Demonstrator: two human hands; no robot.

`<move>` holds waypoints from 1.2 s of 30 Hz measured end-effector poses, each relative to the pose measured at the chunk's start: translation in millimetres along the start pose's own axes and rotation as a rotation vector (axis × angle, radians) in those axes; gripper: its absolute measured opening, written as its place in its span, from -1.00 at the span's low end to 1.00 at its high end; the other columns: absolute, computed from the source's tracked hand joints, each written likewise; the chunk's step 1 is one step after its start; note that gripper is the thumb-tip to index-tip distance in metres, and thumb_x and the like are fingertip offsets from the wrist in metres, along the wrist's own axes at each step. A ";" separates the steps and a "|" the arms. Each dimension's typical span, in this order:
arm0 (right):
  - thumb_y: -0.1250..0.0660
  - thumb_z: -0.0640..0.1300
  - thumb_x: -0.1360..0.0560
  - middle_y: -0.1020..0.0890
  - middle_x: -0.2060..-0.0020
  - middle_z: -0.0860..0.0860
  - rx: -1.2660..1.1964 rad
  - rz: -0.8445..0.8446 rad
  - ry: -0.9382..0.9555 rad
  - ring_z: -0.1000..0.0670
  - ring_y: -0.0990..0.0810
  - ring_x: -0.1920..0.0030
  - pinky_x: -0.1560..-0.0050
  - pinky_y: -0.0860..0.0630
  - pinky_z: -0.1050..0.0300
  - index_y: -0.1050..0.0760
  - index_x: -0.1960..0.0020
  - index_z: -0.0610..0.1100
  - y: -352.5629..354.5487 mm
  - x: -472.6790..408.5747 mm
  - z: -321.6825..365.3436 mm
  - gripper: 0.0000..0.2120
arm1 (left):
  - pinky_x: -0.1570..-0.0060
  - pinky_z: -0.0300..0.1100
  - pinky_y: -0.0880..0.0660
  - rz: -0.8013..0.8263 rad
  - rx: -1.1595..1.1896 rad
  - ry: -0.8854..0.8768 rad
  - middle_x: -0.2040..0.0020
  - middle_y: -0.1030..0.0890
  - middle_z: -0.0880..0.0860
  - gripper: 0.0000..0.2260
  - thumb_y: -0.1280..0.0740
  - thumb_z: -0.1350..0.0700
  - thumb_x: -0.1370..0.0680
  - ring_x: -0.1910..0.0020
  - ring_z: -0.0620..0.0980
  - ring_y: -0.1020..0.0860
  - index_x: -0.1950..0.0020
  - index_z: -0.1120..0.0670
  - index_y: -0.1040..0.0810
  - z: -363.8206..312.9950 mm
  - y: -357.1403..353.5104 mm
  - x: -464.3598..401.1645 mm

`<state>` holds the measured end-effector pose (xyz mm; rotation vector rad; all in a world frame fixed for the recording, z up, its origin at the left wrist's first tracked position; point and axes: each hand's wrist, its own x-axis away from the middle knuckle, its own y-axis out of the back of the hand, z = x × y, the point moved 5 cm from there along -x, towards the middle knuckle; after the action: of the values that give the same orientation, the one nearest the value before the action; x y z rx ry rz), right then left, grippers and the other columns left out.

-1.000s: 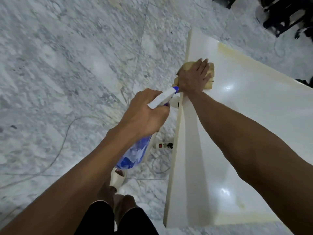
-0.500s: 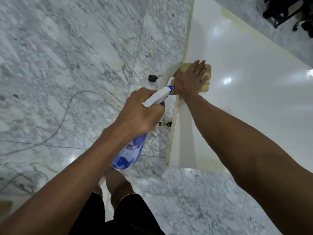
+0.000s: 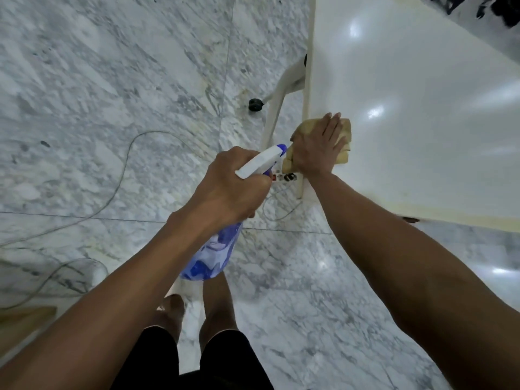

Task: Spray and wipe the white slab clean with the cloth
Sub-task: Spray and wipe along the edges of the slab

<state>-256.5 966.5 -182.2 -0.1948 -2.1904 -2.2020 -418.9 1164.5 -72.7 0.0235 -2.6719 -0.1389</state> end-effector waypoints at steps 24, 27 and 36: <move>-0.23 -0.18 -0.53 0.19 -0.59 -0.24 0.049 0.117 0.188 -0.20 0.24 -0.59 -0.54 0.21 -0.29 0.25 -0.58 -0.32 -8.9 109.6 -19.1 -0.16 | 0.41 -0.09 -0.48 0.025 -0.109 -0.027 0.26 -0.55 0.41 -0.85 -0.27 0.33 -0.47 0.45 0.11 -0.46 0.06 0.39 -0.58 -10.9 -27.2 66.4; -0.19 -0.25 -0.52 0.23 -0.59 -0.21 0.009 0.126 0.217 -0.18 0.28 -0.59 -0.53 0.29 -0.23 0.30 -0.57 -0.30 -11.6 120.3 -23.1 -0.17 | 0.37 -0.06 -0.48 0.046 -0.115 -0.023 0.26 -0.55 0.41 -0.84 -0.25 0.34 -0.46 0.46 0.10 -0.46 0.07 0.38 -0.58 -8.7 -29.9 71.0; -0.19 -0.40 -0.53 0.19 -0.59 -0.21 -0.418 0.360 0.088 -0.15 0.20 -0.60 -0.58 0.19 -0.05 0.24 -0.58 -0.32 8.2 164.3 -51.3 -0.21 | 0.45 0.08 -0.45 0.129 -0.181 -0.088 0.24 -0.55 0.46 -0.71 -0.23 0.18 -0.36 0.48 0.15 -0.49 0.12 0.40 -0.54 -29.8 -27.3 96.6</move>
<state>-422.1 926.3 -156.1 -0.4509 -1.4840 -2.3620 -492.0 1130.7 -5.7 -0.2166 -2.7273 -0.3473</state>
